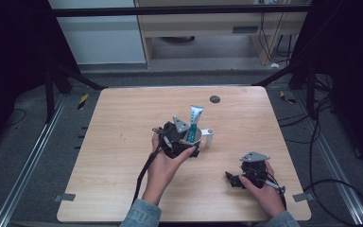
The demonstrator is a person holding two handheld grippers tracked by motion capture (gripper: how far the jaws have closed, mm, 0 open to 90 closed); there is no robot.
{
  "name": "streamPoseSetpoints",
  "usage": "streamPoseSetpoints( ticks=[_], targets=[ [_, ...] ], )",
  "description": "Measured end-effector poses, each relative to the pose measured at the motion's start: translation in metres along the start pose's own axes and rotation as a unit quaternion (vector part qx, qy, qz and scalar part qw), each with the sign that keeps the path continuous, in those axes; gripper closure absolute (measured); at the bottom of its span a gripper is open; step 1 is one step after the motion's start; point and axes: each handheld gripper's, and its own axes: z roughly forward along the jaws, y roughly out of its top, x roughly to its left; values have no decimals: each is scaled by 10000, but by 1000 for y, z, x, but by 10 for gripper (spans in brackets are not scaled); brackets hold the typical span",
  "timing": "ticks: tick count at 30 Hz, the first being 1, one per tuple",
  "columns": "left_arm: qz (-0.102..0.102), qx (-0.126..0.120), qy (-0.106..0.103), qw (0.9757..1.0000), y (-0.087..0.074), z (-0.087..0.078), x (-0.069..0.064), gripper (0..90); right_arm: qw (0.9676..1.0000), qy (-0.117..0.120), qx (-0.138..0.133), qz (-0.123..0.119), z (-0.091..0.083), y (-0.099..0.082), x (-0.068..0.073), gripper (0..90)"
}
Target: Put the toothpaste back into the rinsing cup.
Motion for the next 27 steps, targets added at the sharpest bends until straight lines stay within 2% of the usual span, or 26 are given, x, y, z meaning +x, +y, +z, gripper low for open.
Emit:
streamPoseSetpoints(
  ticks=[2,4,7,11,12,17,18,22,27],
  targets=[
    [-13,33,3,10000,-3,-2,2,54,10000,0,1,-3,0,0,0,5],
    [68,105,16,9999,-9,-6,5,54,10000,3,-3,-17,0,0,0,6],
    [21,104,-40,9999,-18,-10,8,52,10000,0,1,-2,0,0,0,6],
    [57,199,11,9998,-30,-13,12,50,10000,0,1,-3,0,0,0,6],
    [-8,228,9,9997,-39,-16,16,50,10000,3,-3,-16,0,0,0,6],
    [-73,407,49,9991,-56,-17,30,49,10000,-1,1,-2,0,0,0,6],
    [-73,407,49,9991,-56,-17,30,49,10000,-1,1,-2,0,0,0,6],
    [-221,524,178,9982,-66,-15,46,49,10000,2,-4,-12,0,0,0,5],
    [-330,586,225,9975,-76,-9,58,49,10000,2,-4,-15,0,0,0,6]
  ],
)
